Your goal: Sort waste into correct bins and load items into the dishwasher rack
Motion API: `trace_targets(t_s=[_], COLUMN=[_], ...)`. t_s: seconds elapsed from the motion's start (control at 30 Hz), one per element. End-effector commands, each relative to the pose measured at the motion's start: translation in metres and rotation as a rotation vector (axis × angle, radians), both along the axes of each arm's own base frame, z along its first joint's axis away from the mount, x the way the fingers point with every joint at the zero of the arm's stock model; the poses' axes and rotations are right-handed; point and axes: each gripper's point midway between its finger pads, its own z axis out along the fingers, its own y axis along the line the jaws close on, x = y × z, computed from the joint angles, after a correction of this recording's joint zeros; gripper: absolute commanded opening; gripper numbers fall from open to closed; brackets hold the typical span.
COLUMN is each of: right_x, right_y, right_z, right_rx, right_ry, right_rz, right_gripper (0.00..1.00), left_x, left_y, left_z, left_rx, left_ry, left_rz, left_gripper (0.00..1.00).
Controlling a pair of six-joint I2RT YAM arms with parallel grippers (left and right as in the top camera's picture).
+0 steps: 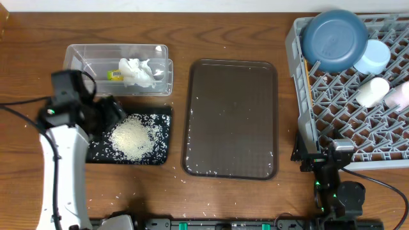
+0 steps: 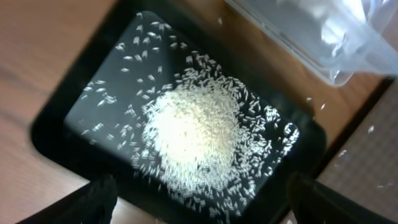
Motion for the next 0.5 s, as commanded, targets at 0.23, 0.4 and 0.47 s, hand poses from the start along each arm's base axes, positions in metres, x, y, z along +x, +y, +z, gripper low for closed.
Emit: trace_targets(t_s=[0.23, 0.4, 0.47], right_x=[0.0, 0.0, 0.0], right_y=[-0.001, -0.001, -0.001], right_z=[0.0, 0.0, 0.0], right_rx=[-0.006, -0.006, -0.006], right_ry=[-0.002, -0.002, -0.002], right_rz=[-0.002, -0.002, -0.002], right_gripper=[0.99, 0.99, 0.99], left_x=[-0.044, -0.054, -0.053], left_y=[-0.02, -0.032, -0.035], left_z=[-0.075, -0.098, -0.102], left_rx=[0.035, 0.01, 0.012], left_ry=[-0.088, -0.189, -0.248], left_rz=[-0.105, -0.128, -0.135], left_gripper=[0.9, 0.89, 0.9])
